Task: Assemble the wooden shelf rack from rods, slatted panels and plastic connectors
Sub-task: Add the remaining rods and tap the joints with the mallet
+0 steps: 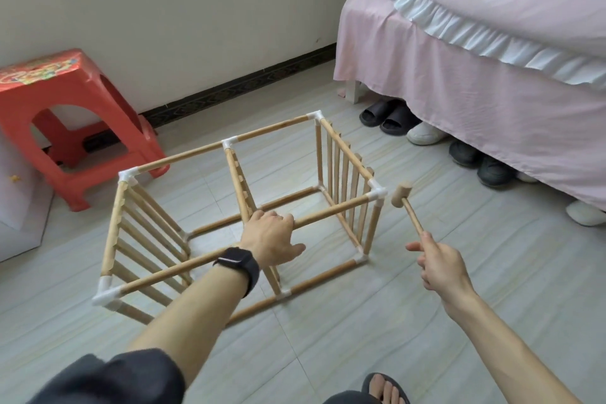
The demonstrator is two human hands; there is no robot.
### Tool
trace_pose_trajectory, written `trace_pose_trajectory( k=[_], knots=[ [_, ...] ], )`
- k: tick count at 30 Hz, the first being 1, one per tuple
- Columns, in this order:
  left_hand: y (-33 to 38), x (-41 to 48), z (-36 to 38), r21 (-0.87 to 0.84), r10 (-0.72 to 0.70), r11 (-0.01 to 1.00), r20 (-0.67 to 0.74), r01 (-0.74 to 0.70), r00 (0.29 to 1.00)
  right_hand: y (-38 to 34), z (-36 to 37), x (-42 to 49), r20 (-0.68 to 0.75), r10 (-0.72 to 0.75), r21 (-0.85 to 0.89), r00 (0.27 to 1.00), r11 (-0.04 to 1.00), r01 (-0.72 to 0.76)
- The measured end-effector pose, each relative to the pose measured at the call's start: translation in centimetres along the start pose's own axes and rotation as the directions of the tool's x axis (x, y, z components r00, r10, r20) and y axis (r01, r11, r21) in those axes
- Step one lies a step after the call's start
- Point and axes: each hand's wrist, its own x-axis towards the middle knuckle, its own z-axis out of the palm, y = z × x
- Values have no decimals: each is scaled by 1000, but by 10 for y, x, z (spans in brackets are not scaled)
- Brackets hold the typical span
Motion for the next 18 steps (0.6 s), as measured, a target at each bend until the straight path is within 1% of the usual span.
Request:
trace_pose_trajectory(
  k=[2, 3, 5, 7, 9, 11, 14, 15, 16, 17, 18],
  knots=[
    [6, 3, 9, -126, -94, 988, -44, 88, 995, -2, -9, 3, 44, -4, -31, 999, 1000, 5],
    [5, 1, 15, -158, -127, 981, -90, 112, 988, -3, -15, 3, 69, -2, -49, 998, 999, 6],
    [-2, -8, 27, -122, -162, 982, -168, 142, 972, -2, -27, 3, 110, -3, -49, 994, 999, 8],
    [-6, -18, 35, -53, -177, 984, -189, 170, 966, 1, -34, 1, 115, -29, 52, 993, 998, 23],
    [-9, -25, 40, -7, -181, 983, -187, 183, 965, 6, -37, -5, 83, -46, 183, 996, 983, 30],
    [-12, -30, 41, 5, -189, 981, -168, 193, 967, 12, -33, -12, 49, -25, 220, 998, 975, 14],
    [-11, -32, 40, -17, -208, 978, -153, 207, 966, 22, -20, -25, -68, 47, 279, 997, 960, -26],
    [-10, -32, 40, -22, -217, 976, -150, 216, 965, 25, -16, -29, -87, 72, 288, 994, 957, -45],
    [-9, -32, 39, -26, -222, 975, -150, 221, 963, 28, -12, -34, -55, 89, 271, 995, 960, -71],
    [-9, -31, 39, -28, -226, 974, -148, 224, 963, 32, -9, -39, 9, 80, 219, 997, 973, -80],
    [-9, -31, 39, -30, -230, 973, -147, 228, 962, 35, -7, -45, 63, 51, 158, 997, 986, -61]
  ],
)
